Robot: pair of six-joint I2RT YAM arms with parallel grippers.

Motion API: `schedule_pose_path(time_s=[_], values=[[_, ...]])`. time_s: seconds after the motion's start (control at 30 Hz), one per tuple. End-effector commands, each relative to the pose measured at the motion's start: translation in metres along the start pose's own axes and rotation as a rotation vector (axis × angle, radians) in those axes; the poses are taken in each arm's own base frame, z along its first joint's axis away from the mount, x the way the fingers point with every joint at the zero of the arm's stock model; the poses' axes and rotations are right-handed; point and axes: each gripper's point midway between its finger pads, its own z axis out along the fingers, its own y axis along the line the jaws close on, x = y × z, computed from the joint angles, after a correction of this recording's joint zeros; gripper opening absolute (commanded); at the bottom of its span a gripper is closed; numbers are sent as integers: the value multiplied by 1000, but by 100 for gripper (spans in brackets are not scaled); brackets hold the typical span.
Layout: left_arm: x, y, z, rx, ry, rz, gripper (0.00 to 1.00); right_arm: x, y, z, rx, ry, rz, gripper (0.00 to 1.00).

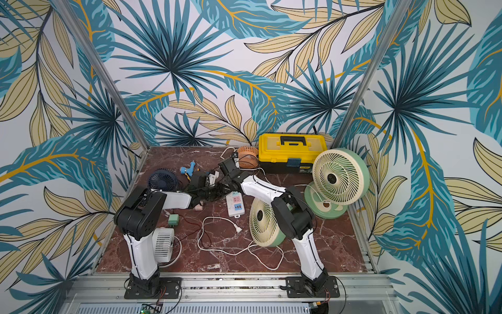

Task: Unplug the desk fan from the power strip
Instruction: Remove the plug from the socket, then place the plug at the center of the board.

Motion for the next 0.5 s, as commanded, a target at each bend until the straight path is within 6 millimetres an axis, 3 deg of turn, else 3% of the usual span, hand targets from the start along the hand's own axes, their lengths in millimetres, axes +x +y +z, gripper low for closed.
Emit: schedule_pose_path(time_s=[0.0,0.3,0.47], values=[[29,67,-8,-214,41,-115,30,-4,-22,-12,53,-1,-14,5],[16,44,-19,-171,8,-73,31,-32,-54,-47,83,-28,-6,5],[12,35,-22,-148,-4,-64,31,-48,-91,-66,134,-61,36,6]])
